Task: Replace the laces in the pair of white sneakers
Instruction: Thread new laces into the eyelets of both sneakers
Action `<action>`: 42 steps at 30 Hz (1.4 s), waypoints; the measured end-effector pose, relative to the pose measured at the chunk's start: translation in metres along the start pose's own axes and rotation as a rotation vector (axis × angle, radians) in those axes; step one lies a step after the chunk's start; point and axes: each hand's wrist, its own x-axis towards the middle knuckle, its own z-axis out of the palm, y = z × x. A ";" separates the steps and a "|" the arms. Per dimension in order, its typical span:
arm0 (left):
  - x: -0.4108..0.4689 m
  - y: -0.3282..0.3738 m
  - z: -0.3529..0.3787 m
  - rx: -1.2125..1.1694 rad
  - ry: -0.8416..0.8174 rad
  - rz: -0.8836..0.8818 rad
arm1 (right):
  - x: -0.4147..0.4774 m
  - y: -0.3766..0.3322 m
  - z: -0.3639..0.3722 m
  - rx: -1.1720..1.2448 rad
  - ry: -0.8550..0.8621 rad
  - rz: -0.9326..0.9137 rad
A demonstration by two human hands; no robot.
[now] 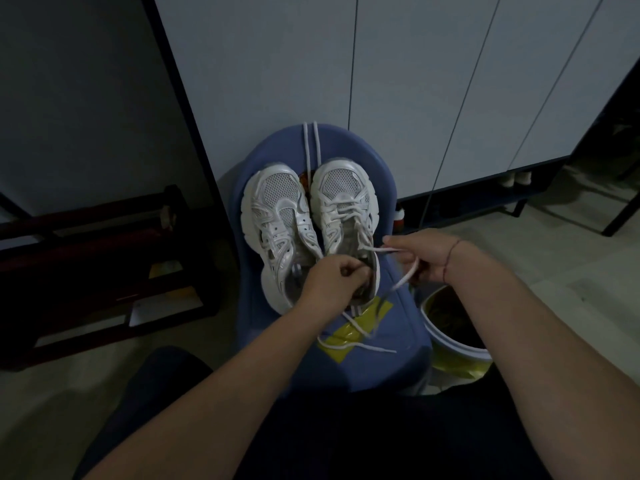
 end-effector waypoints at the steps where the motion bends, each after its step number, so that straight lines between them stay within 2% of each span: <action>1: 0.000 0.000 -0.002 0.009 0.039 0.002 | -0.001 0.000 -0.003 0.007 0.000 -0.005; 6: 0.002 -0.003 0.002 0.063 -0.008 -0.059 | -0.010 0.000 -0.010 0.045 -0.027 -0.053; 9: 0.006 -0.007 0.005 -0.089 -0.064 -0.207 | -0.009 0.001 -0.012 0.020 -0.013 -0.068; 12: 0.006 0.002 -0.001 -0.145 -0.043 -0.189 | -0.010 0.000 -0.011 -0.067 0.053 -0.102; 14: 0.005 0.012 -0.012 -0.128 0.033 -0.081 | -0.012 -0.003 -0.010 -0.343 0.159 -0.141; 17: 0.004 0.025 -0.032 -0.110 0.105 0.101 | -0.010 -0.006 -0.008 -0.941 0.349 -0.273; 18: 0.003 0.027 -0.037 -0.093 0.104 0.152 | -0.011 -0.008 -0.003 -0.971 0.418 -0.381; 19: 0.003 0.028 -0.041 -0.082 0.097 0.191 | -0.014 -0.011 0.003 -0.900 0.439 -0.522; 20: 0.002 0.029 -0.044 -0.070 0.086 0.220 | -0.018 -0.014 0.011 -0.767 0.374 -0.659; 21: 0.002 0.030 -0.046 -0.054 0.078 0.235 | -0.023 -0.018 0.021 -0.609 0.226 -0.744; 23: 0.004 0.030 -0.051 -0.039 0.065 0.241 | -0.030 -0.020 0.037 -0.406 -0.061 -0.770; 24: 0.005 0.030 -0.054 -0.042 0.067 0.238 | -0.032 -0.020 0.043 -0.415 -0.107 -0.775; 26: 0.006 0.030 -0.063 -0.057 0.089 0.220 | -0.030 -0.021 0.047 -0.471 -0.028 -0.815; 27: 0.006 0.030 -0.068 -0.066 0.092 0.209 | -0.024 -0.023 0.044 -0.409 0.039 -0.814; 28: 0.006 0.031 -0.073 -0.080 0.087 0.197 | -0.016 -0.024 0.040 -0.278 0.110 -0.772; 31: 0.005 0.031 -0.085 -0.121 0.085 0.154 | 0.004 -0.033 0.024 0.360 0.273 -0.478; 32: 0.004 0.030 -0.087 -0.125 0.088 0.146 | 0.010 -0.033 0.019 0.458 0.343 -0.389; 33: 0.004 0.029 -0.089 -0.123 0.091 0.143 | 0.014 -0.032 0.015 0.418 0.421 -0.329; 34: 0.004 0.028 -0.090 -0.117 0.090 0.142 | 0.017 -0.030 0.013 0.259 0.493 -0.320; 36: 0.005 0.026 -0.089 -0.100 0.074 0.144 | 0.014 -0.029 0.018 -0.149 0.570 -0.507; 37: 0.006 0.025 -0.088 -0.093 0.064 0.147 | 0.006 -0.031 0.026 -0.258 0.524 -0.653; 39: 0.007 0.025 -0.084 -0.086 0.055 0.151 | -0.010 -0.032 0.045 -0.361 0.249 -0.816; 41: 0.008 0.027 -0.081 -0.103 0.059 0.142 | -0.020 -0.029 0.062 -0.498 0.010 -0.820; 42: 0.008 0.028 -0.080 -0.108 0.059 0.140 | -0.021 -0.026 0.066 -0.557 -0.013 -0.825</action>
